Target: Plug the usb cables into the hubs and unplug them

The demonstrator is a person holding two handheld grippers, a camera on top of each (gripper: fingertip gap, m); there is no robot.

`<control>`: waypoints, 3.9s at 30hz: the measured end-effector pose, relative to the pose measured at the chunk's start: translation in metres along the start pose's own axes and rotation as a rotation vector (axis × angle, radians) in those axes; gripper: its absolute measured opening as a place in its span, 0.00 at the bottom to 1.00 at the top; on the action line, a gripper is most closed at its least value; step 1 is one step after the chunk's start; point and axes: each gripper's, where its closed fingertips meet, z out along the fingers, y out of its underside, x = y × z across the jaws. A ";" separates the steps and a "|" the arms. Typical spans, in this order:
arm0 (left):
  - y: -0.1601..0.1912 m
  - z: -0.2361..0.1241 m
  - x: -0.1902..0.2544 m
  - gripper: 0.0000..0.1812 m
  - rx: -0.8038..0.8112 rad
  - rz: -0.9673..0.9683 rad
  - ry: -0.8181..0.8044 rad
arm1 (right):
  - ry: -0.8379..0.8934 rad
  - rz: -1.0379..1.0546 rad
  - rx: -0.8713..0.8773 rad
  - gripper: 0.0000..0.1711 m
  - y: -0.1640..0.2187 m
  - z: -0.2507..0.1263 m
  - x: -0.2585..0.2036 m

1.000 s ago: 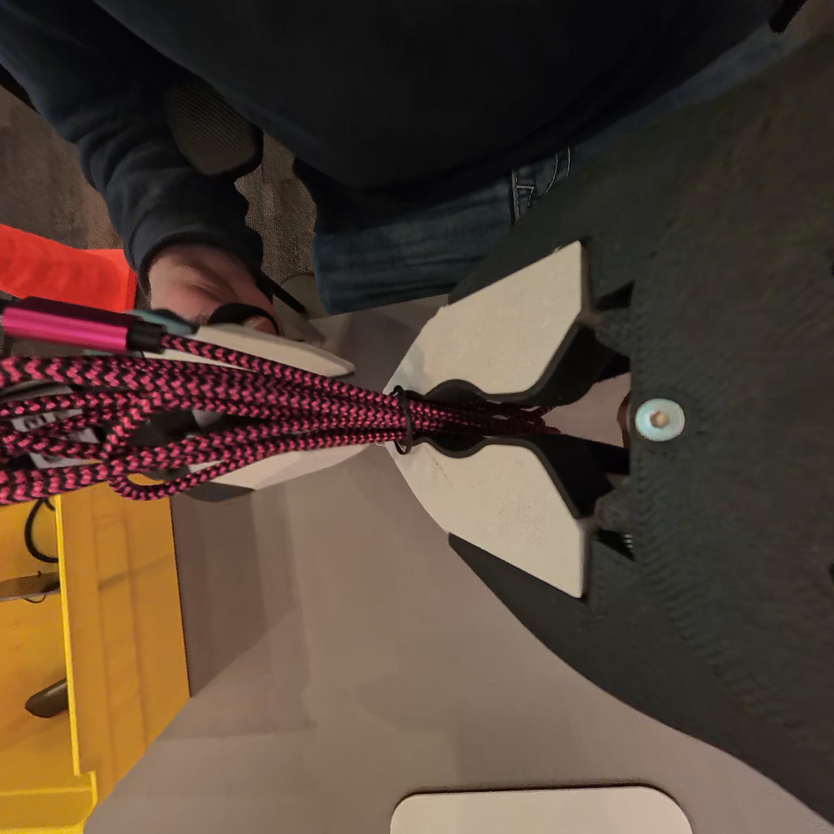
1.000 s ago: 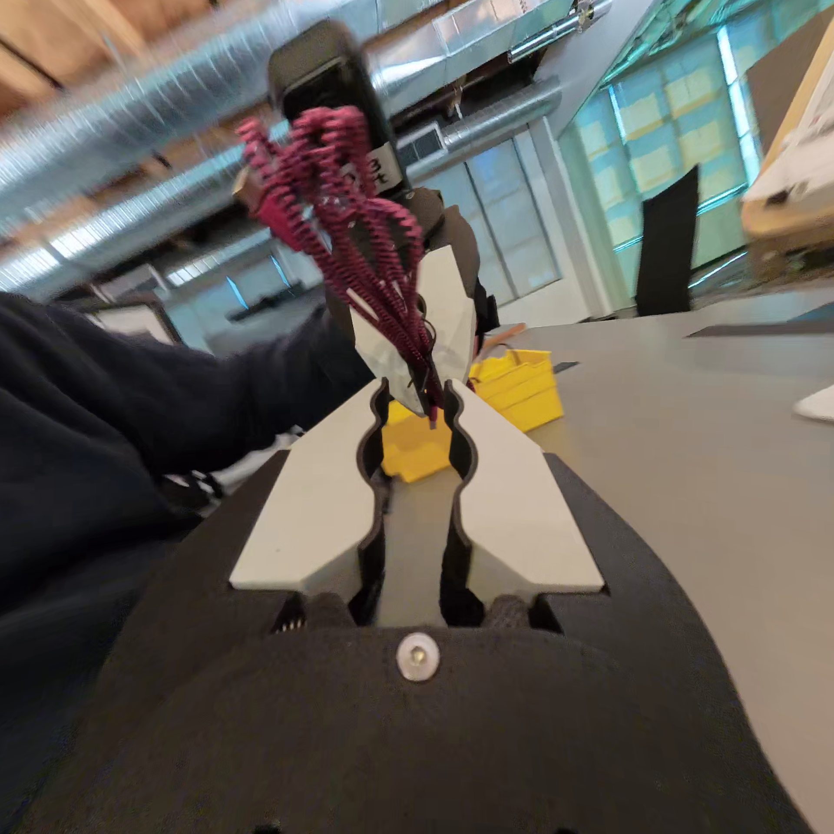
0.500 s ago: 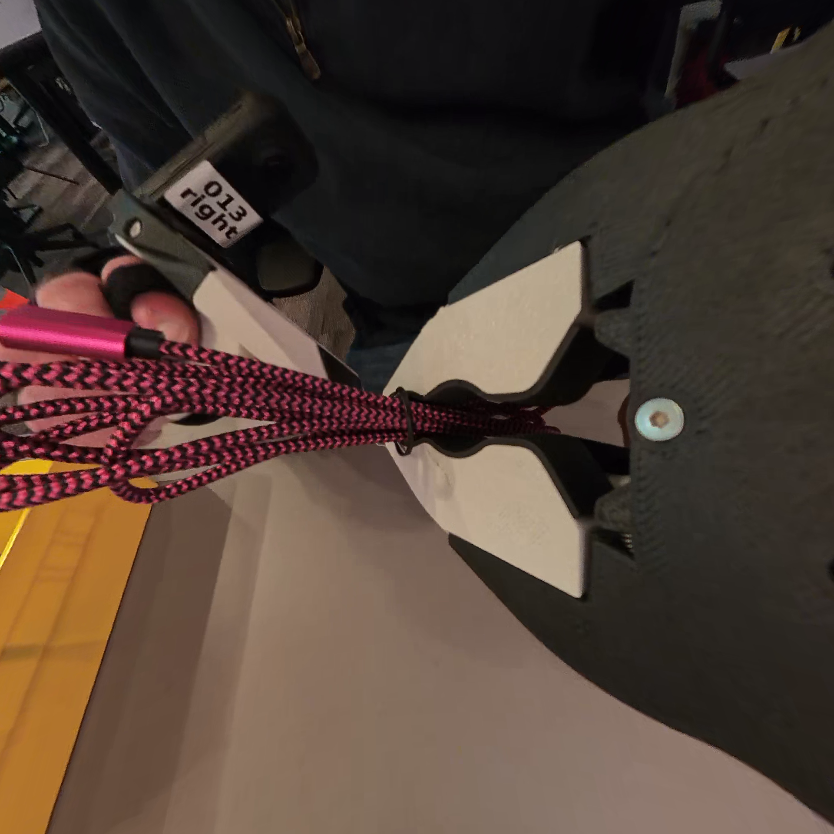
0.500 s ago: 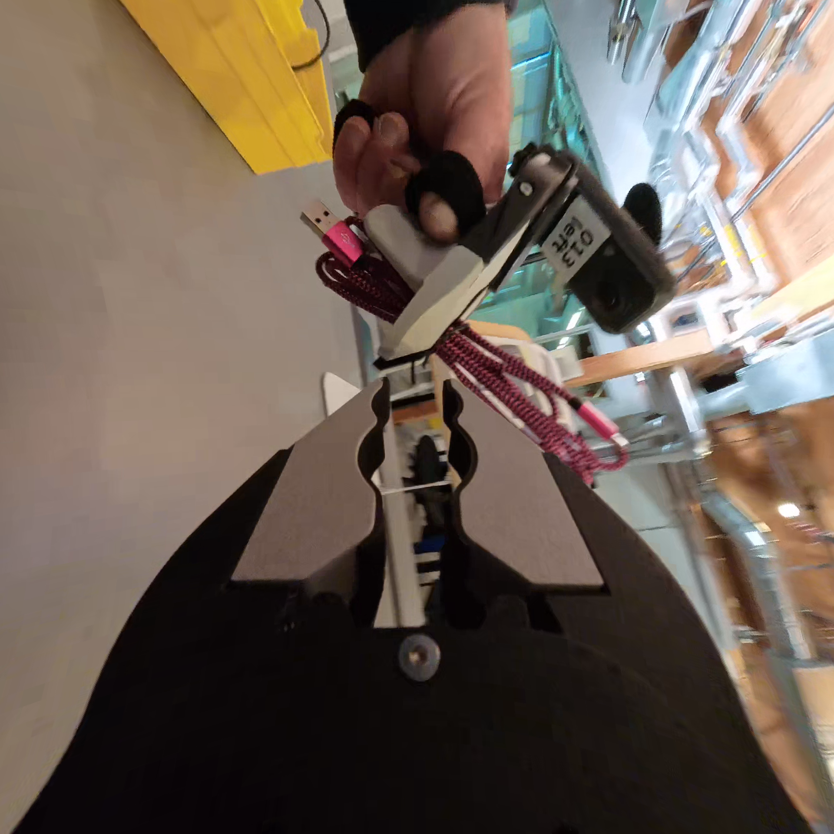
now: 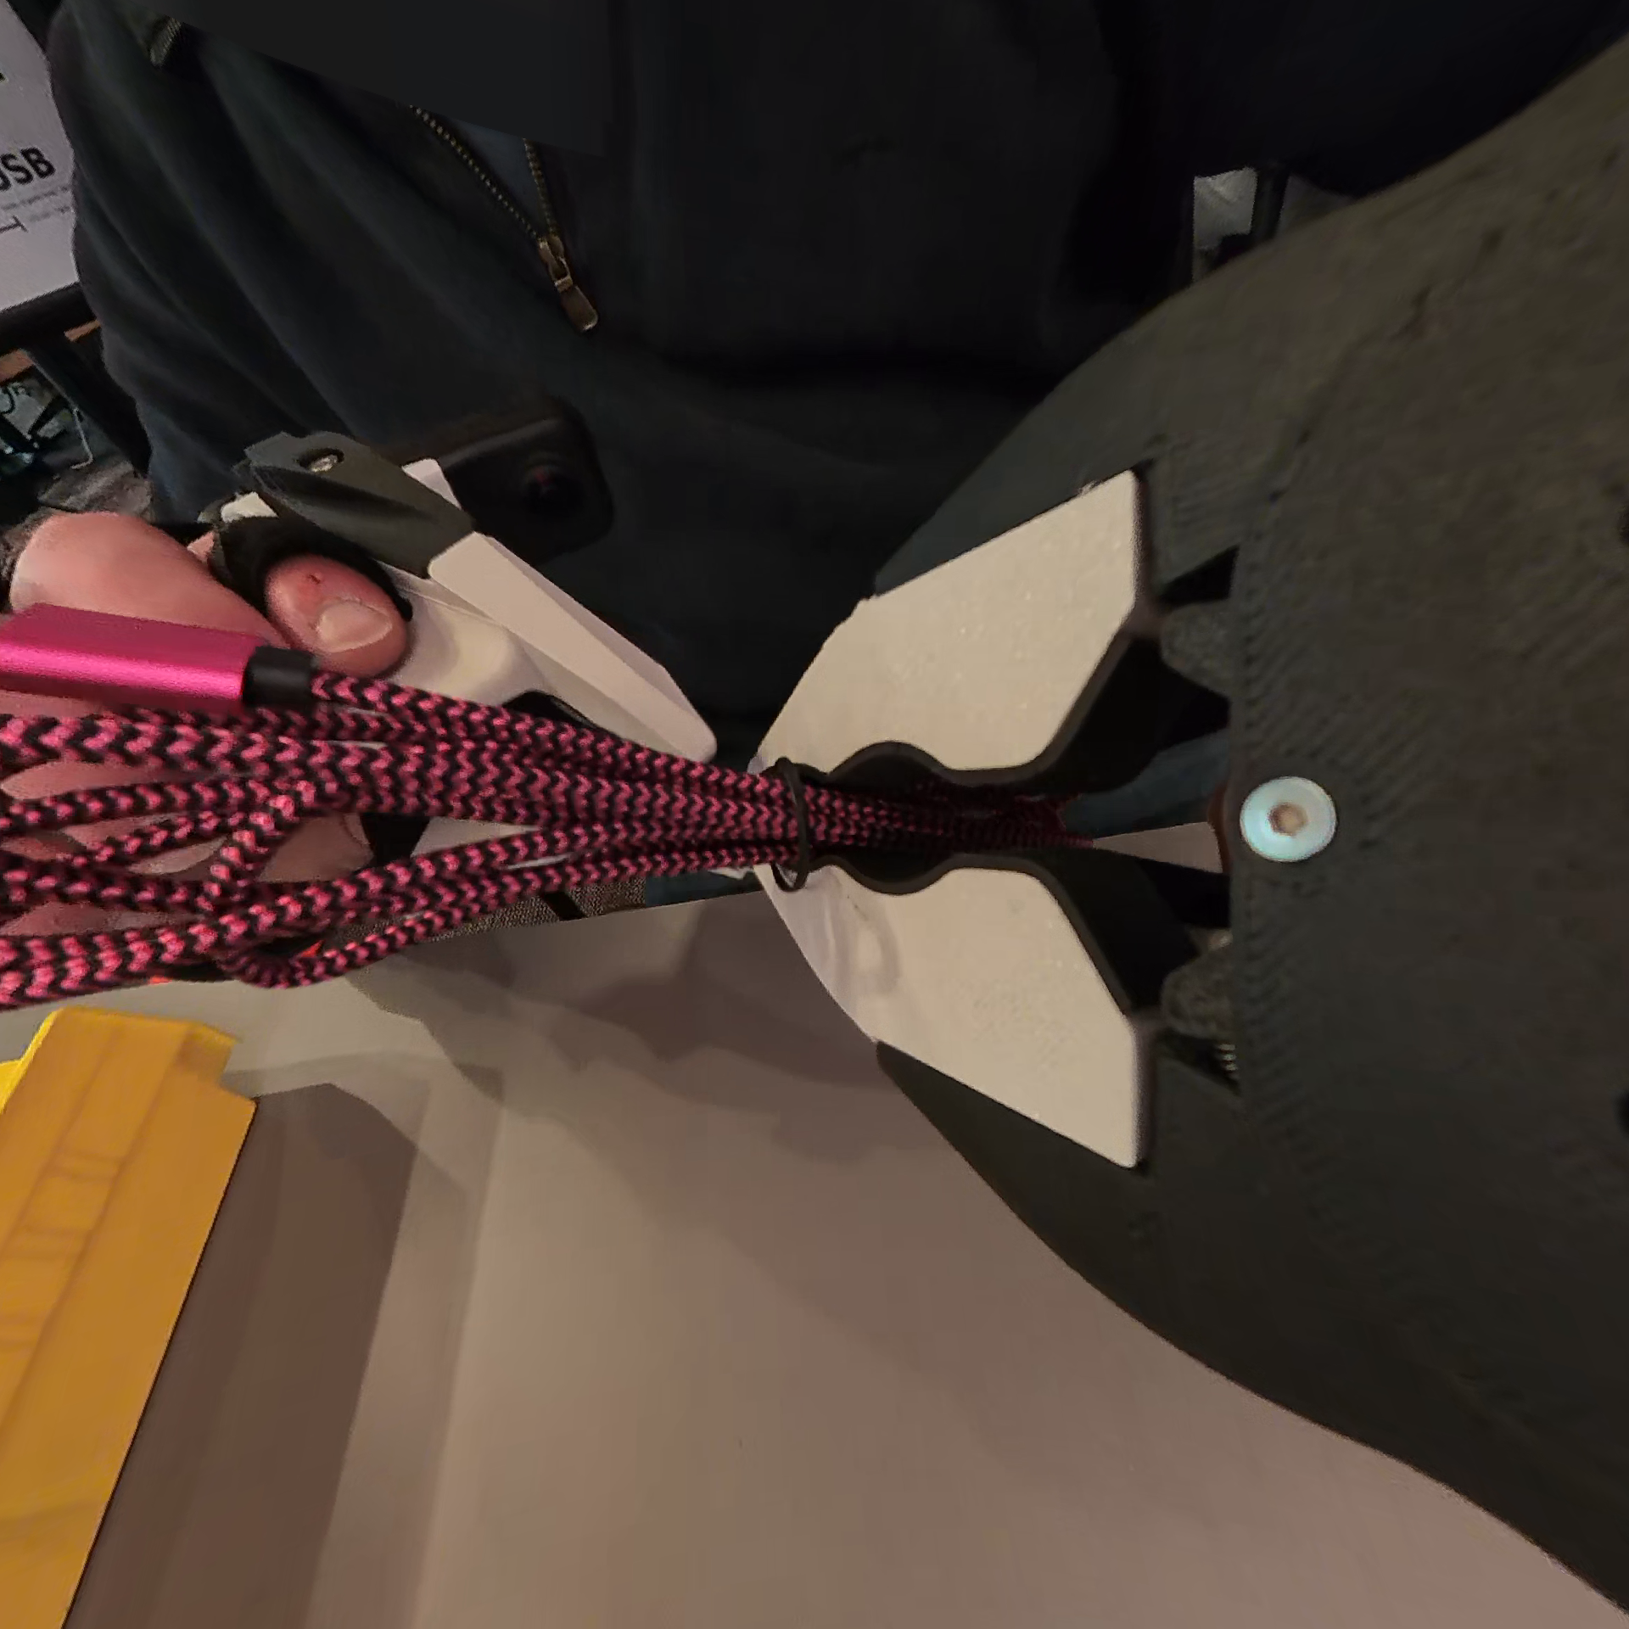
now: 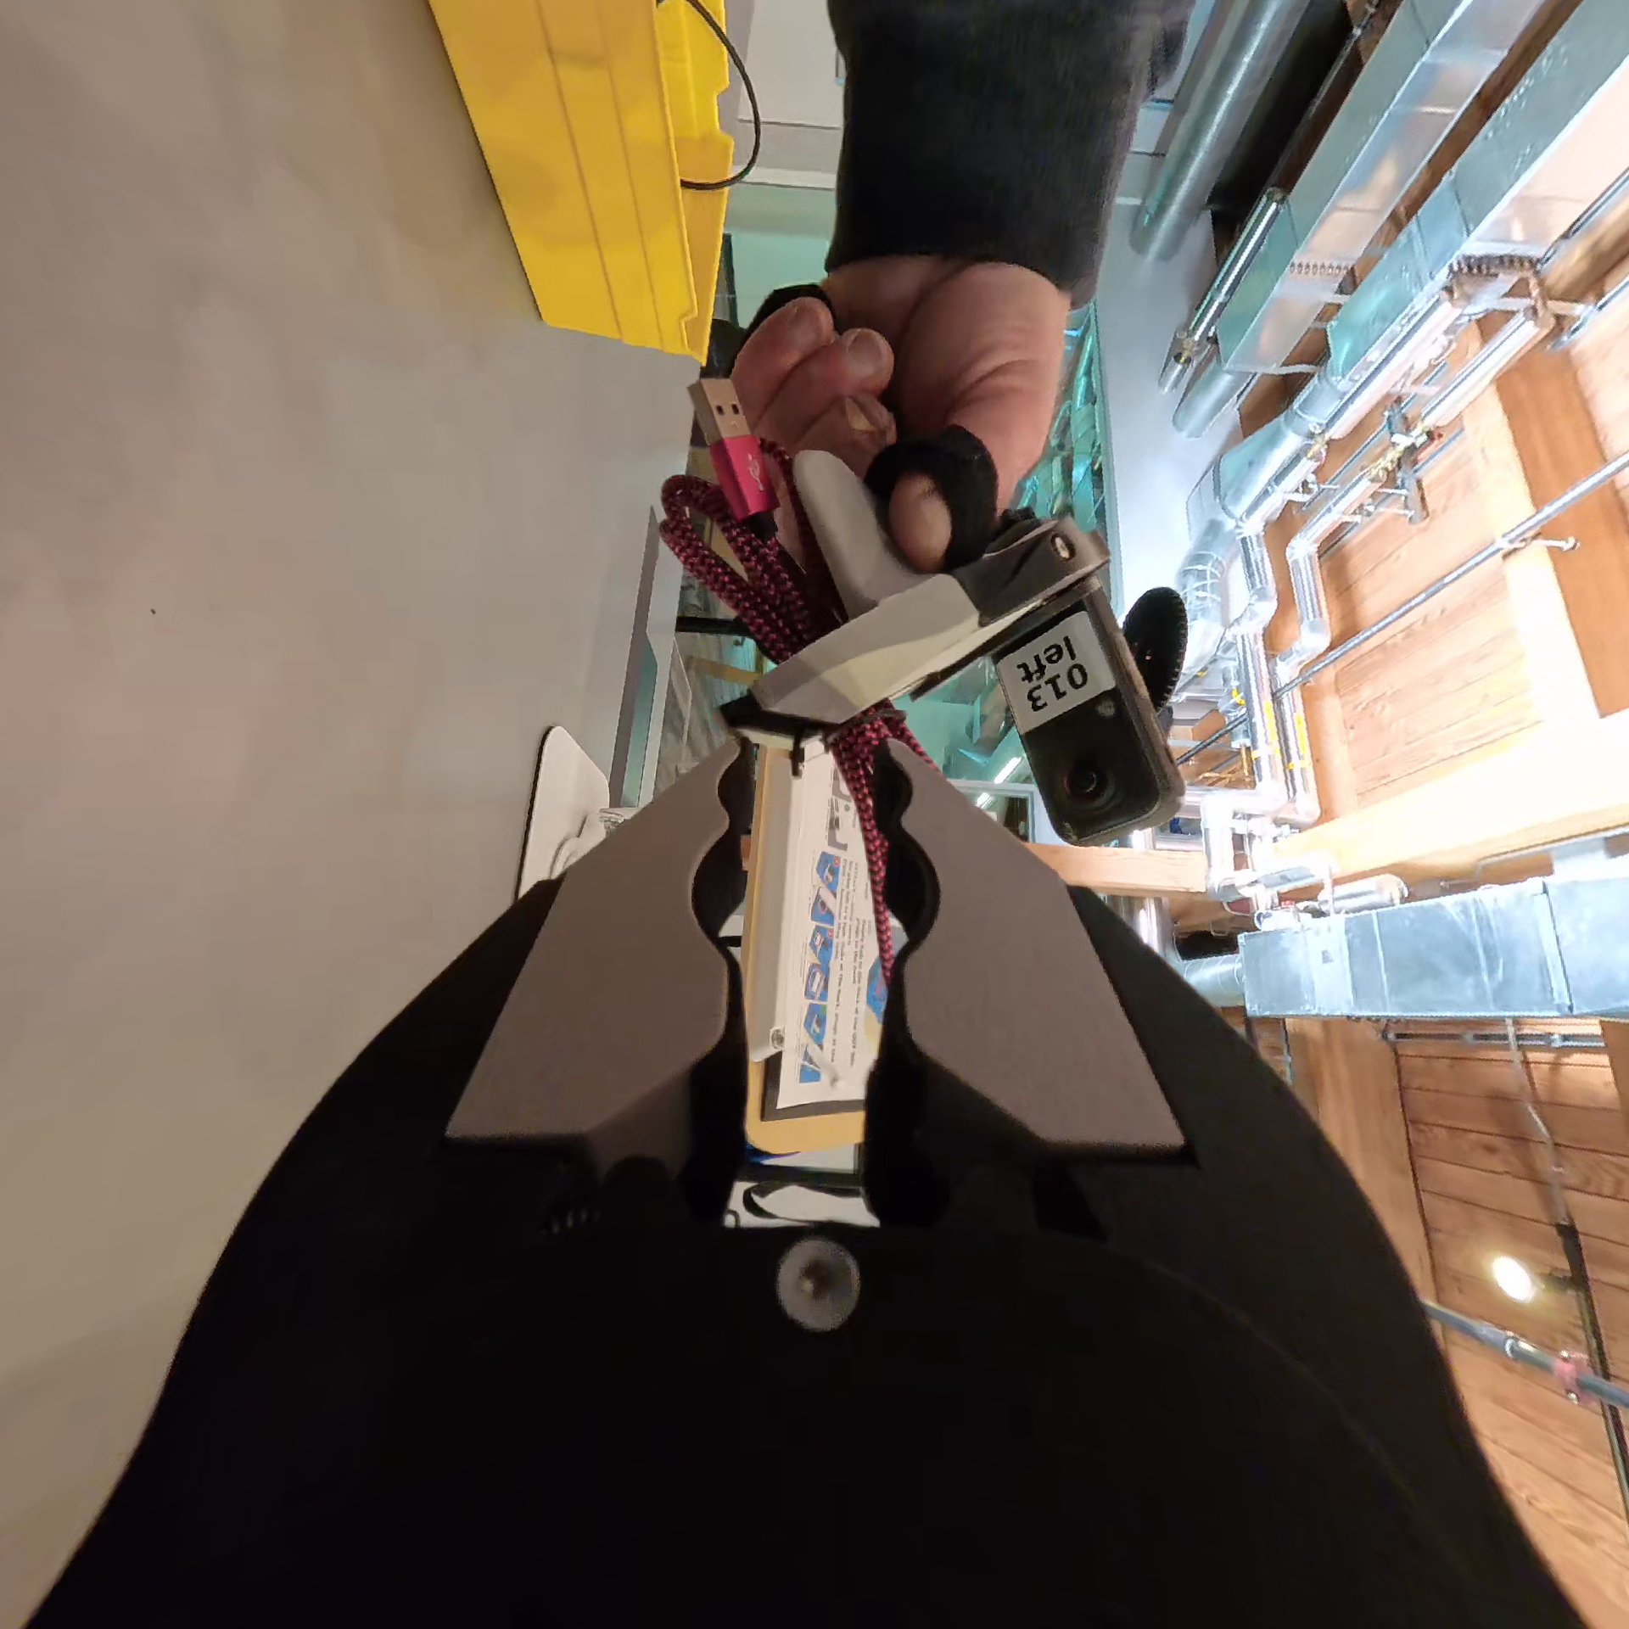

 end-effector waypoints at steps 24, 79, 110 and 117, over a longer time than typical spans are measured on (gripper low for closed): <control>0.006 0.012 0.012 0.04 -0.074 0.013 0.046 | -0.057 -0.121 0.022 0.00 -0.015 -0.013 -0.005; -0.013 -0.011 -0.033 0.04 -0.392 1.384 -1.316 | -0.512 2.458 0.960 0.03 0.005 -0.008 -0.011; 0.009 0.018 0.020 0.04 0.141 0.057 0.063 | -0.108 0.096 0.107 0.14 -0.019 -0.014 -0.004; 0.010 0.021 0.031 0.04 0.124 0.049 0.183 | -0.150 0.102 0.190 0.11 -0.030 -0.023 -0.002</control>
